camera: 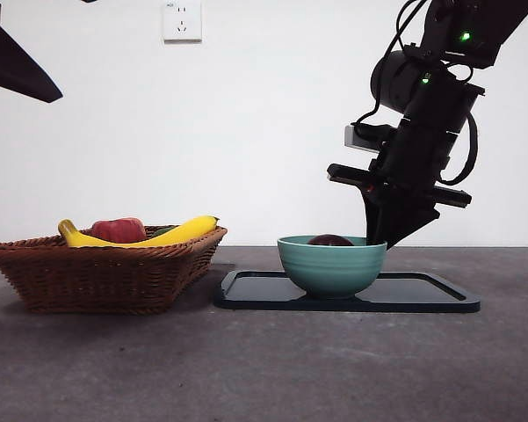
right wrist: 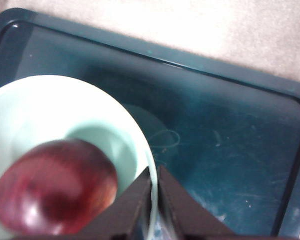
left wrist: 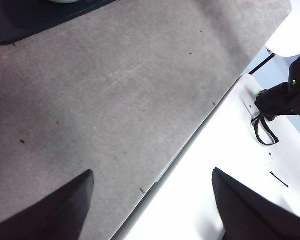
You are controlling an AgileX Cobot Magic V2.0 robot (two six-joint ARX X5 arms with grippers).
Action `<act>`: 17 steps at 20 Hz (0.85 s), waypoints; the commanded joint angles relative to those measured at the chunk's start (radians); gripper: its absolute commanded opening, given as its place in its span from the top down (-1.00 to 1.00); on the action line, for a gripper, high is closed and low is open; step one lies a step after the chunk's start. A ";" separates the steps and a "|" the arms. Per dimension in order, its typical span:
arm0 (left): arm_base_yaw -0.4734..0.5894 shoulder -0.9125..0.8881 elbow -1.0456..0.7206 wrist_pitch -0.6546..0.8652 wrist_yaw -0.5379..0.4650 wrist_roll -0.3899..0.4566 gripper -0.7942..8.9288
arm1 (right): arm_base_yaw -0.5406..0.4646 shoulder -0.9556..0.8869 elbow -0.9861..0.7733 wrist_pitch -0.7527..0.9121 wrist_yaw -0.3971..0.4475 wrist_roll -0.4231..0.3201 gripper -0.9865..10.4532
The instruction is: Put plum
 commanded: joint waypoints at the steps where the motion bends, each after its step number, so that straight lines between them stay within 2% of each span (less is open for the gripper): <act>1: -0.008 0.004 0.009 0.005 0.007 0.002 0.07 | 0.004 0.018 0.023 0.002 0.000 -0.003 0.58; 2: -0.008 0.004 0.009 0.005 0.007 0.001 0.07 | 0.004 0.012 0.024 -0.004 0.001 0.000 0.49; 5: -0.008 0.004 0.009 0.005 0.007 0.002 0.07 | 0.003 -0.068 0.024 -0.031 0.005 0.002 0.47; 8: -0.008 0.004 0.009 0.005 0.007 0.001 0.07 | 0.003 -0.228 0.024 -0.088 0.003 -0.017 0.47; 12: -0.008 0.004 0.009 0.007 0.007 0.002 0.07 | 0.005 -0.487 0.024 -0.285 -0.029 -0.068 0.47; 17: -0.008 0.004 0.009 0.010 0.007 0.001 0.07 | 0.009 -0.728 -0.009 -0.423 -0.050 -0.073 0.47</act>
